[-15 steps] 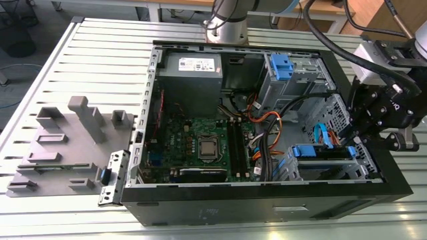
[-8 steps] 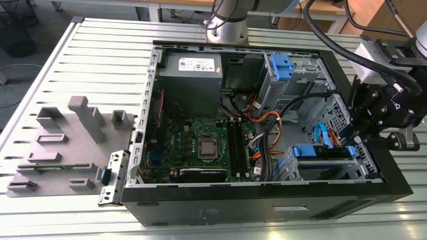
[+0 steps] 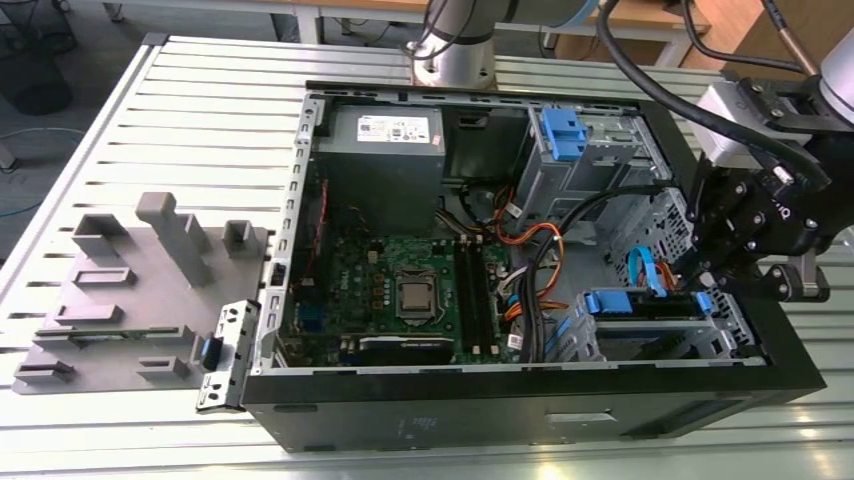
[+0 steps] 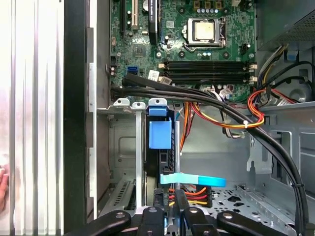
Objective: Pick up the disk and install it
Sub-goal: 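Insert the second disk wire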
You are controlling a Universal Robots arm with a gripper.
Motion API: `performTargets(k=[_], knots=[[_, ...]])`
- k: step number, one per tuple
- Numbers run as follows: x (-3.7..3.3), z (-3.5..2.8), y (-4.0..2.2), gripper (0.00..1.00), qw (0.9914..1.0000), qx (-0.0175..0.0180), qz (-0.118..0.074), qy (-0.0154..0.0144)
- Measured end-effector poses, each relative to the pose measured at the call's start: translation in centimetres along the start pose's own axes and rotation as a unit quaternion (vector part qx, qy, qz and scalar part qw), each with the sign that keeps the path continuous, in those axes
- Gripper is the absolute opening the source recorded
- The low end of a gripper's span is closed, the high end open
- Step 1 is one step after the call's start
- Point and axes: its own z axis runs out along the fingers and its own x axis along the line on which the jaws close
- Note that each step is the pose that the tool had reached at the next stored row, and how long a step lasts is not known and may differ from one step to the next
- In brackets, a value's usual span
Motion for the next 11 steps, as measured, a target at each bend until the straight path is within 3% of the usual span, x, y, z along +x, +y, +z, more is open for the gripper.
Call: performTargets(k=[11], knots=[[-0.01, -0.45, 0.02, 0.24, 1.00000, 0.0000, 0.000, 0.0000]])
